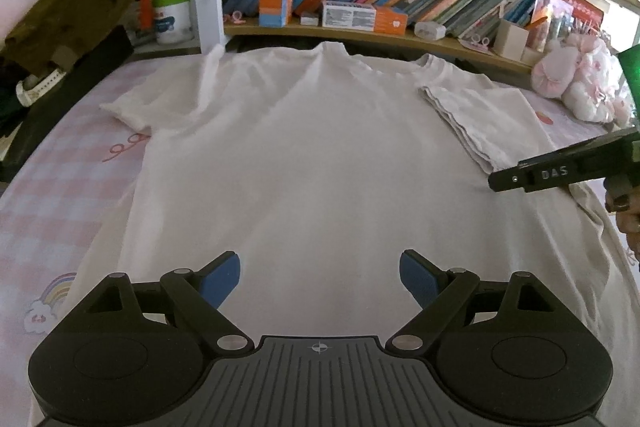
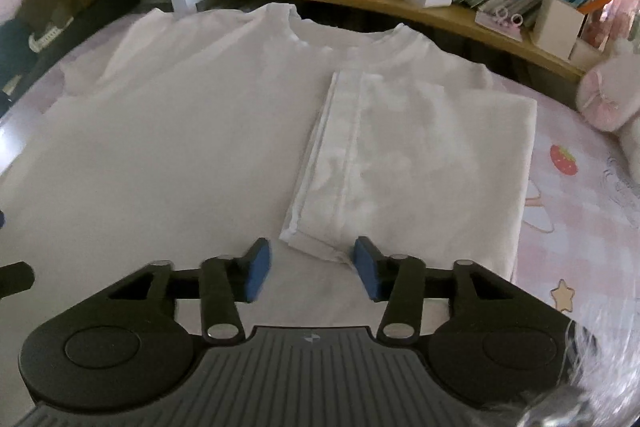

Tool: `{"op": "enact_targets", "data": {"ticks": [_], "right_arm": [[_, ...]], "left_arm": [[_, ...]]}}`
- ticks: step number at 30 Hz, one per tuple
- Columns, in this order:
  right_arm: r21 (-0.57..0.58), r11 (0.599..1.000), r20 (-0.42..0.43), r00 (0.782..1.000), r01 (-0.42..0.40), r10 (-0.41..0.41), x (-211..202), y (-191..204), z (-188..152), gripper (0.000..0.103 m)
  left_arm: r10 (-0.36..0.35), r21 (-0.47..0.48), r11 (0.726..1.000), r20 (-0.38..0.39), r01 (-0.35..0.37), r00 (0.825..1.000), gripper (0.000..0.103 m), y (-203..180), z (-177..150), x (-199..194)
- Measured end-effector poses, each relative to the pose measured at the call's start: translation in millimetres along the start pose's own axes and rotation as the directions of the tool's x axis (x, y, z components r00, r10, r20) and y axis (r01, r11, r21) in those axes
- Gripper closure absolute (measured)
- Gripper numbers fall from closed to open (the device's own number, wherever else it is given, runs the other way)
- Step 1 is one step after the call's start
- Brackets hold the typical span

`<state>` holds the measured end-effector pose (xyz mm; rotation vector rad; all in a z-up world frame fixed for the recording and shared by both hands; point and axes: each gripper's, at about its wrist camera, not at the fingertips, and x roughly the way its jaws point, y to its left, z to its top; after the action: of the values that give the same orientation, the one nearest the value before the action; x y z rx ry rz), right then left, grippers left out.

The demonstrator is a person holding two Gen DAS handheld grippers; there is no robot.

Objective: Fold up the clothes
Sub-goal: 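Release the folded side with the right gripper and withdraw both grippers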

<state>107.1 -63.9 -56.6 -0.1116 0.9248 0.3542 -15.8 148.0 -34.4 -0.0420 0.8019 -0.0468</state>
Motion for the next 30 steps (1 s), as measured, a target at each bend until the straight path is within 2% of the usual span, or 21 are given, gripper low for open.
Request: {"op": "enact_targets", "data": {"ticks": [6, 12, 21, 25, 30], "right_arm": [[0.124, 0.992, 0.036, 0.999, -0.028, 0.024, -30, -4, -9, 0.052], [0.251, 0.967, 0.034, 0.999, 0.029, -0.039, -64, -3, -42, 0.051], [0.342, 0.926, 0.028, 0.983, 0.159, -0.179, -98, -1, -88, 0.048], [0.383, 0.901, 0.014, 0.975, 0.202, -0.224, -102, -3, -98, 0.048], [0.396, 0.893, 0.029, 0.969, 0.214, -0.246, -106, 3, -99, 0.049]], "left_arm": [[-0.004, -0.003, 1.000, 0.020, 0.004, 1.000, 0.014, 2, 5, -1], [-0.038, -0.005, 0.999, 0.010, 0.038, 0.999, 0.014, 3, 8, 0], [-0.062, 0.040, 0.997, 0.025, 0.061, 0.998, 0.014, 8, 13, -2], [-0.069, 0.042, 0.997, 0.036, 0.068, 0.997, 0.014, 14, 14, -4], [-0.073, 0.047, 0.996, 0.047, 0.071, 0.996, 0.014, 22, 14, -8]]}}
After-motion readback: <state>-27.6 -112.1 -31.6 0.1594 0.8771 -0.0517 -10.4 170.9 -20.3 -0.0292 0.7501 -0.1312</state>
